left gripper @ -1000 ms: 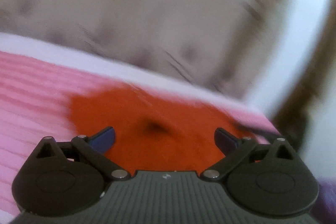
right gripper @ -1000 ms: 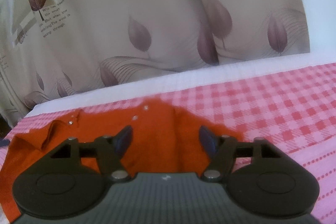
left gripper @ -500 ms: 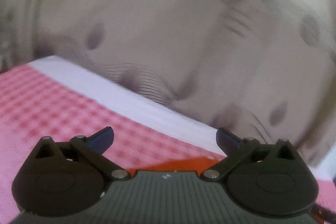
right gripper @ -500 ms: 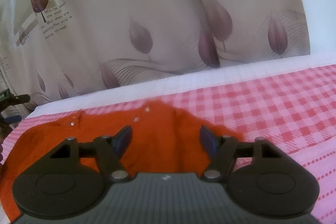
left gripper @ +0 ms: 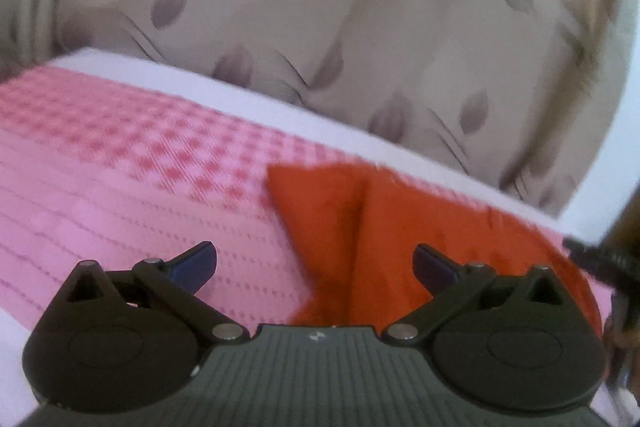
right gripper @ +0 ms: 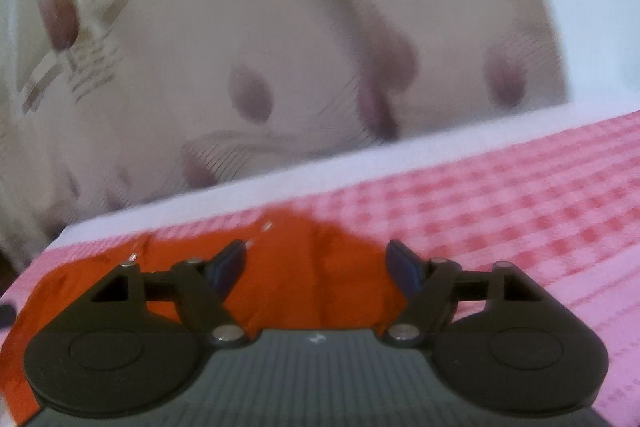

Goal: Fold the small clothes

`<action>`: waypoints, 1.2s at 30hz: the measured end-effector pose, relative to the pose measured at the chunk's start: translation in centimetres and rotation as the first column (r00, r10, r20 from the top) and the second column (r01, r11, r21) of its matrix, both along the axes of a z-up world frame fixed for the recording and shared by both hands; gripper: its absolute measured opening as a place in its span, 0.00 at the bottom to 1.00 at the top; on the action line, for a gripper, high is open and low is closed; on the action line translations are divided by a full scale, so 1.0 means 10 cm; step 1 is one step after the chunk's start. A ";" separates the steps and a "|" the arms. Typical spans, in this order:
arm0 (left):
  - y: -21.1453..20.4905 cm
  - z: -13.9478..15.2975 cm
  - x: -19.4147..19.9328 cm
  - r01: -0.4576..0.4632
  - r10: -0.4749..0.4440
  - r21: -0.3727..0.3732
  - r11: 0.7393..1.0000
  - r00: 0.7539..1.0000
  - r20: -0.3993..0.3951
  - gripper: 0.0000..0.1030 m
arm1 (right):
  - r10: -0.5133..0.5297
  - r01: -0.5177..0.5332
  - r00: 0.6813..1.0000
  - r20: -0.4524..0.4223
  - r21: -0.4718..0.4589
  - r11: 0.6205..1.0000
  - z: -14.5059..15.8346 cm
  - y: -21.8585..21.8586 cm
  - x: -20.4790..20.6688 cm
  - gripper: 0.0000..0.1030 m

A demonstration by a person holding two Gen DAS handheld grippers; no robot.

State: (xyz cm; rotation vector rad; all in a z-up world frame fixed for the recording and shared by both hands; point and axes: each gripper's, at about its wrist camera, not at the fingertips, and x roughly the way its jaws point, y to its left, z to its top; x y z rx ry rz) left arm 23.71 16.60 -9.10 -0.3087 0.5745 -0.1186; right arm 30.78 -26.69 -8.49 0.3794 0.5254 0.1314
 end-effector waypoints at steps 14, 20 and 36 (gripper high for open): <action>-0.21 -0.02 0.34 0.083 -0.072 0.177 0.981 0.995 -0.064 1.00 | 0.188 -0.204 0.979 -0.078 -0.331 0.921 0.07 0.84 -0.50 0.77; -0.29 -0.06 0.41 0.116 -0.095 0.240 0.964 0.991 -0.098 1.00 | 0.192 -0.214 0.976 -0.107 -0.278 0.936 0.02 0.75 -0.46 0.87; -0.30 -0.11 0.45 0.121 -0.094 0.254 0.960 0.989 -0.118 1.00 | 0.224 -0.275 0.959 -0.174 -0.382 0.882 0.02 0.97 -0.42 1.00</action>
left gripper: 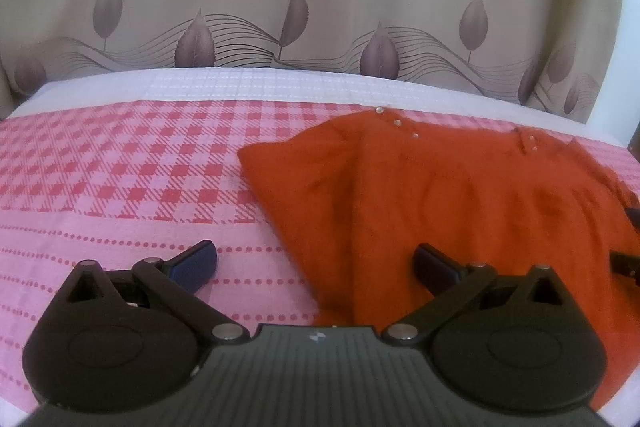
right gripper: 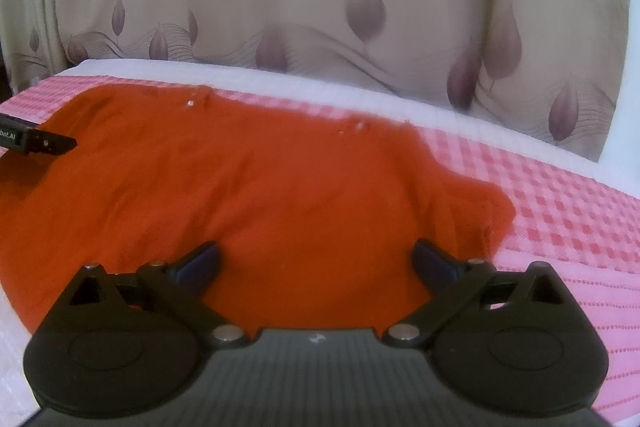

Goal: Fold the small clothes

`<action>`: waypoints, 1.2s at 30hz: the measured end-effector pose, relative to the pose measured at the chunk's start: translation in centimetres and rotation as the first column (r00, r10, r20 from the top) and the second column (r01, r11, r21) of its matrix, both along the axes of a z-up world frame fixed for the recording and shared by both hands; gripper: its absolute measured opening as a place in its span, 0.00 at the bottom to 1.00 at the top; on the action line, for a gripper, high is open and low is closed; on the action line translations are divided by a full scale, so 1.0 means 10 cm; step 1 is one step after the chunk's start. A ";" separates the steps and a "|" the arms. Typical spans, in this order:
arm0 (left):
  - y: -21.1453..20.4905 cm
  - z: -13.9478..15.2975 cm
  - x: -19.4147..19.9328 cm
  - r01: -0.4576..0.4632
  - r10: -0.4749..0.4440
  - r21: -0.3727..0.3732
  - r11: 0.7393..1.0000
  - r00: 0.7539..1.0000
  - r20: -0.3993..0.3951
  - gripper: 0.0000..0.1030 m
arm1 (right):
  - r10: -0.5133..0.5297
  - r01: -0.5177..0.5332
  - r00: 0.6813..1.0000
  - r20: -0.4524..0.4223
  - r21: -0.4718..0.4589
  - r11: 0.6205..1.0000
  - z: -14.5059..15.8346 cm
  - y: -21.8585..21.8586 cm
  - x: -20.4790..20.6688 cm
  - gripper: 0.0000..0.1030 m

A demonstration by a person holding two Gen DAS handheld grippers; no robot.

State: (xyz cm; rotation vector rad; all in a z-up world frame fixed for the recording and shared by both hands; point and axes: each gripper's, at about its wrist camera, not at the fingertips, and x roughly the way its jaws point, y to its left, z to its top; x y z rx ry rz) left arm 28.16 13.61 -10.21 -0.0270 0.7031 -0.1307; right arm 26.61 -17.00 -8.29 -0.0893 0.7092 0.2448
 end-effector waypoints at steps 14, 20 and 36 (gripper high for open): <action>0.05 0.00 0.00 0.026 -0.026 -0.014 1.000 1.000 -0.010 1.00 | 0.002 -0.002 1.000 0.000 0.002 1.000 0.01 -0.03 0.01 1.00; 0.01 -0.01 0.00 0.040 -0.040 0.012 0.999 0.999 -0.006 1.00 | 0.037 -0.037 0.999 0.020 -0.004 0.999 0.04 -0.01 -0.07 1.00; 0.13 0.00 0.25 0.191 -0.192 -0.037 0.981 0.981 -0.023 0.96 | 0.051 -0.051 0.999 -0.006 0.005 0.999 0.06 -0.01 -0.10 1.00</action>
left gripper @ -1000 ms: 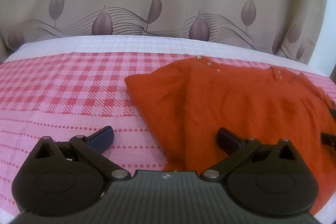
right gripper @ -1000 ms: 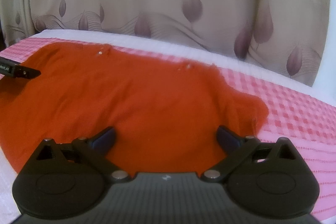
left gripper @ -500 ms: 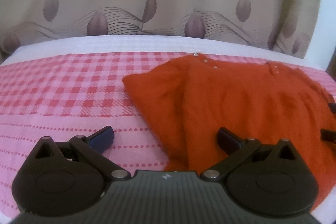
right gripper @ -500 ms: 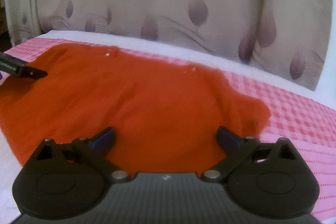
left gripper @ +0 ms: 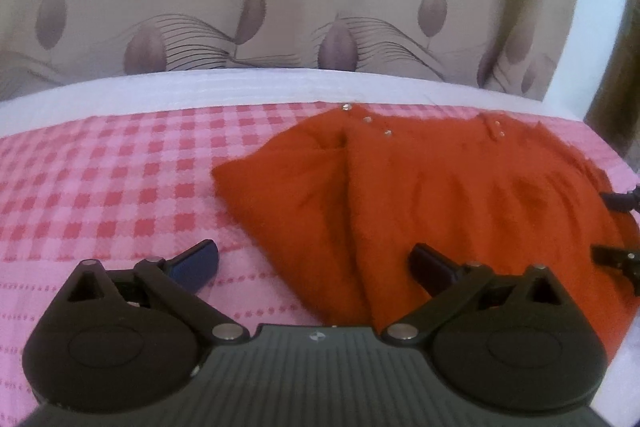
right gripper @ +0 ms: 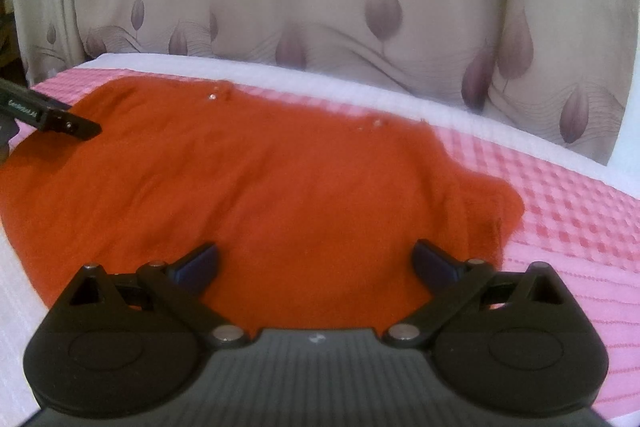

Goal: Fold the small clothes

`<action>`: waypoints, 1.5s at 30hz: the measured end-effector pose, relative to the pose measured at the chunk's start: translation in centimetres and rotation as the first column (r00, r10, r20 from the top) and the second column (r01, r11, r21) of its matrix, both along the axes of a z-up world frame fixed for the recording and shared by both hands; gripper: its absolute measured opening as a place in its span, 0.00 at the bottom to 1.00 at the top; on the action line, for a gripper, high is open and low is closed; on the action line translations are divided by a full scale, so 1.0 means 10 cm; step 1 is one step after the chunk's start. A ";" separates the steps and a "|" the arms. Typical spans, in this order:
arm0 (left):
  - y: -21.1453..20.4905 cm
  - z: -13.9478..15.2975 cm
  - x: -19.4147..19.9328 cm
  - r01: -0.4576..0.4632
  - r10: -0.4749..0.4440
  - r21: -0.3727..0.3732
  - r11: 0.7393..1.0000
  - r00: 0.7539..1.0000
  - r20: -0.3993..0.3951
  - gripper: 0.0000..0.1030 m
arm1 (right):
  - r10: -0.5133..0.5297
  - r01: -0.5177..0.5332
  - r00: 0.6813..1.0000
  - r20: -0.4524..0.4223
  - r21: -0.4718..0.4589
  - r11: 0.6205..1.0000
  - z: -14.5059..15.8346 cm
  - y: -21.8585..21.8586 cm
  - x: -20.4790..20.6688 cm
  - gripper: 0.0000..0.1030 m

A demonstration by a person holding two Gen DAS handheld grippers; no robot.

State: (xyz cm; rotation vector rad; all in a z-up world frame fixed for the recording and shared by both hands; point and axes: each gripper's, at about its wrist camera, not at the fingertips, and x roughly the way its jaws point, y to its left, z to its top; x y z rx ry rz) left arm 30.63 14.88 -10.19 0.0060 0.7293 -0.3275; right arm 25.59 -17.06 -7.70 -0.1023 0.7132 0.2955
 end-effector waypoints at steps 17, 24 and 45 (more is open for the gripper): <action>0.19 0.01 0.26 -0.059 0.040 -0.283 0.957 0.997 -0.070 0.45 | 0.006 -0.006 1.000 0.010 0.004 1.000 0.02 -0.01 -0.02 1.00; 0.13 -0.02 0.26 0.013 -0.035 -0.355 0.935 0.998 -0.054 1.00 | 0.000 0.001 1.000 -0.012 0.015 1.000 0.02 -0.05 0.05 1.00; 0.06 0.07 0.33 -0.175 0.137 -0.319 0.931 0.981 -0.139 0.24 | -0.060 0.035 0.994 0.094 0.246 0.969 0.17 -0.47 -0.10 1.00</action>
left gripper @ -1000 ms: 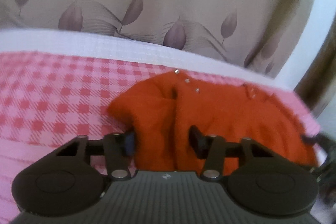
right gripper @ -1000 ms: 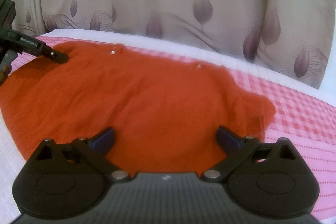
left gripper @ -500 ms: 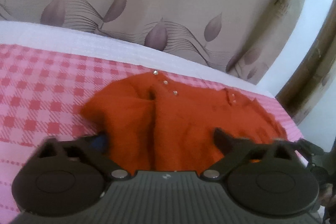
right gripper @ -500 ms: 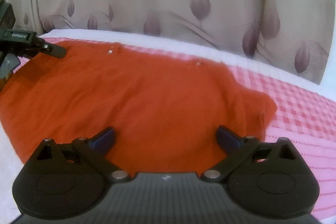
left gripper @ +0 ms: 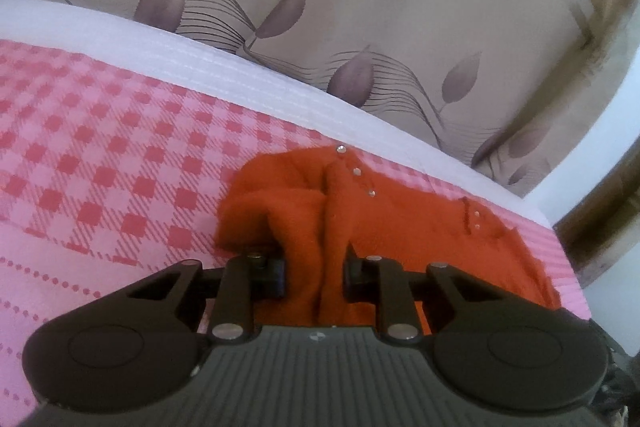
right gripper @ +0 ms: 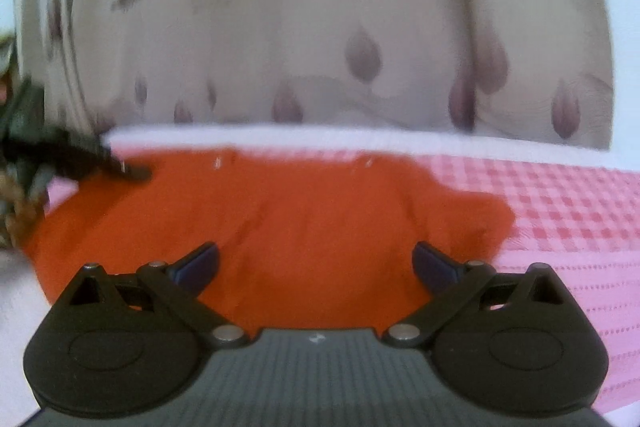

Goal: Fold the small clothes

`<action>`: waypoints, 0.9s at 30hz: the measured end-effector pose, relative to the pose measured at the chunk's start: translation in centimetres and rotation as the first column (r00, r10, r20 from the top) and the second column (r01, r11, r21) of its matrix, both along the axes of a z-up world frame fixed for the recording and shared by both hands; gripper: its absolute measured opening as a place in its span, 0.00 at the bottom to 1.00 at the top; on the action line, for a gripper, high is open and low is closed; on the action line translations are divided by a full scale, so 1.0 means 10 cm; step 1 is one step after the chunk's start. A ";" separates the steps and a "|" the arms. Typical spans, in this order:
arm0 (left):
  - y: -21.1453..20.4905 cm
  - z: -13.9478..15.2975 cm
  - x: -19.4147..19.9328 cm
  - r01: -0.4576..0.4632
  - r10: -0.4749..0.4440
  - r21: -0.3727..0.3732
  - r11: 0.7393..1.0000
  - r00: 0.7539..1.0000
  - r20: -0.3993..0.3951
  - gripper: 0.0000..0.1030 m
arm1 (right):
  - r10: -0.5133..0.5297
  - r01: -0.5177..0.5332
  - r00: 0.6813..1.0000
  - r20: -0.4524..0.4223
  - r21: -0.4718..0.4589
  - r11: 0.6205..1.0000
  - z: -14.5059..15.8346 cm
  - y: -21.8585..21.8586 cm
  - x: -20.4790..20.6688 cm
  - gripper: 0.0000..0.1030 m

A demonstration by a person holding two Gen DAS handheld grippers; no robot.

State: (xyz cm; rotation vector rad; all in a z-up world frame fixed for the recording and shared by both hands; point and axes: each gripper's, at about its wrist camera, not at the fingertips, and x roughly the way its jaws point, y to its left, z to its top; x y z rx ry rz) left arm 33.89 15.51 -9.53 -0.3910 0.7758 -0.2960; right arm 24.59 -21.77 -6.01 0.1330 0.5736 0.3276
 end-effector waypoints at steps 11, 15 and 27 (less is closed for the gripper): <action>-0.38 0.40 -0.03 -0.047 0.049 0.051 0.998 0.998 -0.036 0.21 | -0.014 0.013 1.000 0.021 0.072 0.997 0.02 -0.11 -0.04 1.00; -0.67 0.55 -0.06 -0.019 0.022 0.048 0.999 0.998 -0.053 0.21 | -0.003 -0.001 0.999 0.038 0.088 0.996 0.03 -0.13 -0.05 1.00; -1.86 0.58 -0.09 0.101 -0.098 0.011 0.995 0.986 -0.138 0.09 | 0.009 -0.018 0.998 0.059 0.153 0.988 0.04 -0.22 -0.08 1.00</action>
